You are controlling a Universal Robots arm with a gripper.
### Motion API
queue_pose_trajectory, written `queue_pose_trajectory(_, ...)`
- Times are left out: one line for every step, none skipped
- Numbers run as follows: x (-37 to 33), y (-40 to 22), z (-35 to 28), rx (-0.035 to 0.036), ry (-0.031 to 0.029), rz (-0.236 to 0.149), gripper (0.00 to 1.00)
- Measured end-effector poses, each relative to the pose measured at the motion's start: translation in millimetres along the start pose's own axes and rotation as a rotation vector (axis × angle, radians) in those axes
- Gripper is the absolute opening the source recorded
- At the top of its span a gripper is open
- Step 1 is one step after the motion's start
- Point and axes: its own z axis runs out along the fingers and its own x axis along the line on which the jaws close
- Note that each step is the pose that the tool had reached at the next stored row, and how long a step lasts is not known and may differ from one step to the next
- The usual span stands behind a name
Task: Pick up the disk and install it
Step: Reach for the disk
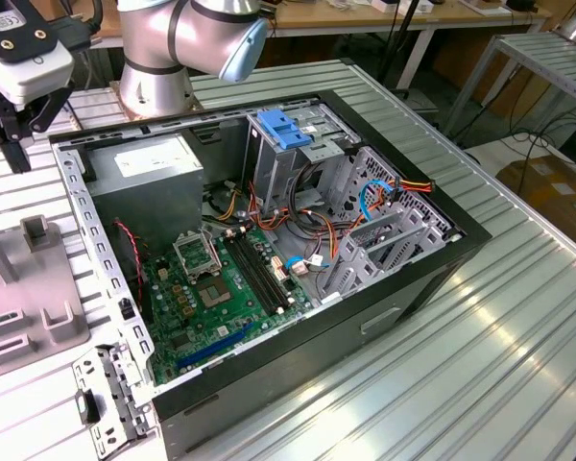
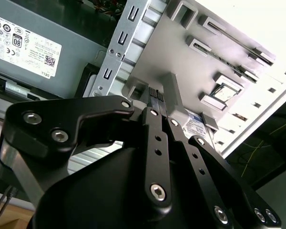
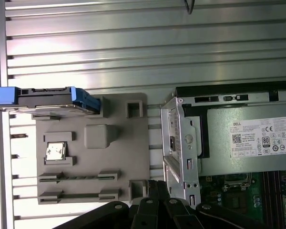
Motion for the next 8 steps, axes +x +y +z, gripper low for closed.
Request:
queue_pose_trajectory(0.7, 0.0, 0.0, -0.0001, -0.0001, 0.000, 0.11)
queue_pose_trajectory(1.4, -0.1, -0.1, 0.0000, 0.0000, 0.000, 0.11)
queue_pose_trajectory(2.1, -0.1, 0.0, -0.0001, -0.0001, 0.000, 0.11)
queue_pose_trajectory(2.4, -0.2, -0.1, 0.0000, 0.0000, 0.000, 0.11)
queue_pose_trajectory(2.9, -0.2, -0.1, 0.0000, 0.0000, 0.000, 0.11)
queue_pose_trajectory(3.4, -0.2, -0.1, 0.0000, 0.0000, 0.000, 0.11)
queue_pose_trajectory(3.8, -0.3, -0.1, 0.0000, 0.0000, 0.000, 0.11)
queue_pose_trajectory(4.2, -0.3, -0.1, 0.0000, 0.0000, 0.000, 0.11)
